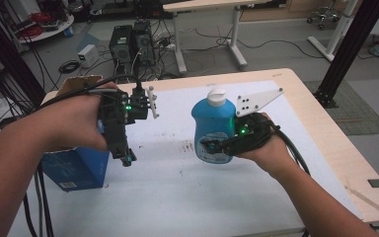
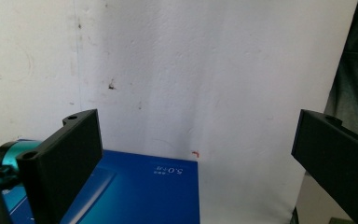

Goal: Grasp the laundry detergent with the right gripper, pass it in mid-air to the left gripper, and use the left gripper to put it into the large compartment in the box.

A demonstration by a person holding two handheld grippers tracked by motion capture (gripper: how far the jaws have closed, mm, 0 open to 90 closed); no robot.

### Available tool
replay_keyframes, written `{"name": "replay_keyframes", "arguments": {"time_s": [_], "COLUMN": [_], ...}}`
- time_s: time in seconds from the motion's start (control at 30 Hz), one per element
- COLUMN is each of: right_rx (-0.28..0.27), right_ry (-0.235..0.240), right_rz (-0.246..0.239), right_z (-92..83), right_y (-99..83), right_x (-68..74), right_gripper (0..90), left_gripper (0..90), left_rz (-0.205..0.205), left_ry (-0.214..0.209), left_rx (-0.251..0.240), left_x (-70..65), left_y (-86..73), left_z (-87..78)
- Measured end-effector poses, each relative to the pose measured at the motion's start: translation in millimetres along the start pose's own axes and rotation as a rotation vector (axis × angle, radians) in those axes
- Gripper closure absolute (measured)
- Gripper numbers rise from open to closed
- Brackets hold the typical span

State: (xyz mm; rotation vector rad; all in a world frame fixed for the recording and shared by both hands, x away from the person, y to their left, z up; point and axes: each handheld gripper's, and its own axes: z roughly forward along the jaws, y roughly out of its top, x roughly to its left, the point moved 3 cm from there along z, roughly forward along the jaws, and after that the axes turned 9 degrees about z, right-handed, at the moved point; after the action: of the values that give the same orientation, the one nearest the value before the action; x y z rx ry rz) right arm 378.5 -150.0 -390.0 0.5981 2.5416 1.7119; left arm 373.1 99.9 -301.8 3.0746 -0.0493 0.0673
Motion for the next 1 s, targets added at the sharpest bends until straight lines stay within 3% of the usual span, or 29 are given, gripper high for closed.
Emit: {"name": "replay_keyframes", "arguments": {"time_s": [0.13,0.3,0.5,1.0], "right_rx": [0.024,0.059,0.082,0.072], "right_ry": [0.037,0.126,0.178,0.294], "right_rz": [-0.016,-0.036,-0.047,-0.066], "right_z": [6.3,18.2,31.9,75.0], "right_y": [-0.1,0.4,-0.5,-3.1], "right_x": [5.9,20.4,28.5,48.8], "right_gripper": [45.1,45.1,45.1,45.2], "left_gripper": [1.8,1.7,1.8,1.7], "left_rz": [0.008,0.02,0.032,0.055], "left_ry": [0.0,-0.004,-0.011,-0.014], "left_rx": [-0.004,-0.014,-0.016,-0.01], "left_x": [-1.1,-2.6,-5.6,-13.1], "left_y": [1.5,4.9,9.8,18.1], "left_z": [-4.0,-10.4,-14.6,-17.3]}}
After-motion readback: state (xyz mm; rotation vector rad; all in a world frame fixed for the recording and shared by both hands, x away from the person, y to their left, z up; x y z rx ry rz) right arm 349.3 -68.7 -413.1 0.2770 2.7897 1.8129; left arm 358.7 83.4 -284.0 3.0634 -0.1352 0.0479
